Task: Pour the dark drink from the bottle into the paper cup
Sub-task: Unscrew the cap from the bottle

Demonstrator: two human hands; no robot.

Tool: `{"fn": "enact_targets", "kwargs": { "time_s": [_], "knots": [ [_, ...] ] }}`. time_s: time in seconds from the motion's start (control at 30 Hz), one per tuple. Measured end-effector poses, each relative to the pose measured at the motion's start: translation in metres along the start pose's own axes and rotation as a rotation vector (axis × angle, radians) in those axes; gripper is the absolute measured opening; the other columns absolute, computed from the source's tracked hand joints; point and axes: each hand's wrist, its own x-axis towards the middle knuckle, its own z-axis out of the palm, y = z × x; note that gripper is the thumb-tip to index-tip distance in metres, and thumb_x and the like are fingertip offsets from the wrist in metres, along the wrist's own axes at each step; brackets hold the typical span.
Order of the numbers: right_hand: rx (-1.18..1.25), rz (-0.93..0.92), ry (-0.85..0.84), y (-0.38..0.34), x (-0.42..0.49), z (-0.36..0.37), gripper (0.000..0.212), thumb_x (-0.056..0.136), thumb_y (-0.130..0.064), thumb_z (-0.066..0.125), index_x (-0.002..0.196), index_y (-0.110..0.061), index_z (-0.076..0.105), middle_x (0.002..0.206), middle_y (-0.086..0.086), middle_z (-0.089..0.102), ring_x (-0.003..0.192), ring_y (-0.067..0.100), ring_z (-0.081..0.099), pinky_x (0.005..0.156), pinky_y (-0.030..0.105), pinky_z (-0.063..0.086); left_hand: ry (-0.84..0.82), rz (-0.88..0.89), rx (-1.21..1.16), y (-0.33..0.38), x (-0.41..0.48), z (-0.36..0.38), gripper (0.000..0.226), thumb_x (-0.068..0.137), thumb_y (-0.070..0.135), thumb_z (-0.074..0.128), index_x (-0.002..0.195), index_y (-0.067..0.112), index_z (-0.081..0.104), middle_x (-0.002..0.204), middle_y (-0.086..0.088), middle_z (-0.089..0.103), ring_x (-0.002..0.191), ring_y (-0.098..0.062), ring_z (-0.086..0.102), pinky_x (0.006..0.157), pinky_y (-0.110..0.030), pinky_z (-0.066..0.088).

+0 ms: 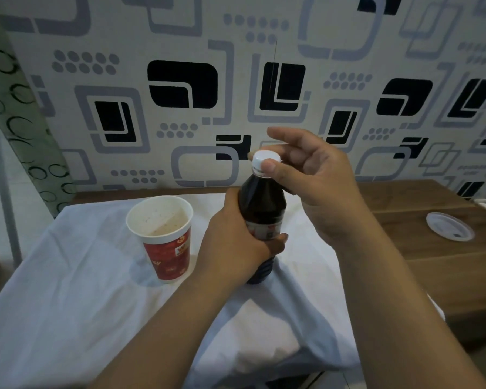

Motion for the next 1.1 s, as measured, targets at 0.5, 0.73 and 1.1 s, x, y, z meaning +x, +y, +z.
{"fn": "enact_targets", "kwargs": {
  "time_s": [0.5, 0.73, 1.1],
  "knots": [
    [-0.047, -0.054, 0.068, 0.004, 0.002, 0.001, 0.05, 0.081, -0.01, 0.086, 0.125, -0.02, 0.063, 0.091, -0.004, 0.073, 0.08, 0.018, 0.067, 0.082, 0.033, 0.063, -0.011, -0.055, -0.025, 0.006, -0.002, -0.003, 0.082, 0.051, 0.059, 0.082, 0.112, 0.05, 0.029, 0.105, 0.027, 0.048, 0.098, -0.005, 0.052, 0.088, -0.03, 0.044],
    [-0.037, -0.058, 0.013, -0.001, -0.002, -0.003, 0.034, 0.084, -0.01, 0.073, 0.117, -0.016, 0.069, 0.106, 0.006, 0.081, 0.098, 0.02, 0.075, 0.072, 0.021, 0.059, -0.029, -0.029, -0.044, 0.01, -0.004, -0.004, 0.081, 0.055, 0.052, 0.084, 0.115, 0.046, 0.03, 0.114, 0.022, 0.052, 0.108, -0.011, 0.054, 0.092, -0.033, 0.044],
    [-0.192, -0.075, 0.083, 0.003, -0.002, 0.006, 0.037, 0.085, -0.018, 0.083, 0.118, -0.022, 0.068, 0.104, -0.006, 0.072, 0.093, 0.013, 0.069, 0.08, 0.025, 0.063, -0.004, -0.02, -0.05, 0.009, -0.005, -0.003, 0.08, 0.053, 0.057, 0.083, 0.112, 0.049, 0.03, 0.107, 0.027, 0.05, 0.106, -0.009, 0.055, 0.088, -0.025, 0.04]
  ]
}}
